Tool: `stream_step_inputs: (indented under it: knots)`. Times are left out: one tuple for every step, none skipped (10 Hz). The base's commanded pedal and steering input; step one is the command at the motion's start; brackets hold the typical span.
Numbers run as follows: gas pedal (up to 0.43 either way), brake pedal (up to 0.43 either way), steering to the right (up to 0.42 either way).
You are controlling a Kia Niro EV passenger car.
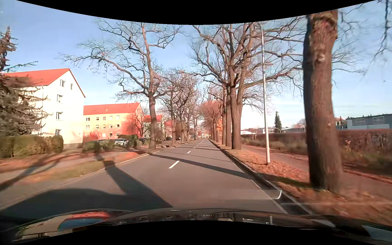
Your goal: Follow the waypoints while adhering to traffic rules and regulations
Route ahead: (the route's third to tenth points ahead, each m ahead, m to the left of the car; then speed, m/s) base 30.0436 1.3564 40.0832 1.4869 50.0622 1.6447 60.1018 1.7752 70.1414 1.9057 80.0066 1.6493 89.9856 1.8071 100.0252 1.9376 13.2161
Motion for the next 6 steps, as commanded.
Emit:
stream_step_inputs:
  knots:
    - [0.098,0.0,-0.005]
    - [0.098,0.0,-0.005]
    - [0.098,0.0,-0.006]
    - [0.098,0.0,-0.005]
    - [0.098,0.0,-0.005]
    - [0.098,0.0,-0.006]
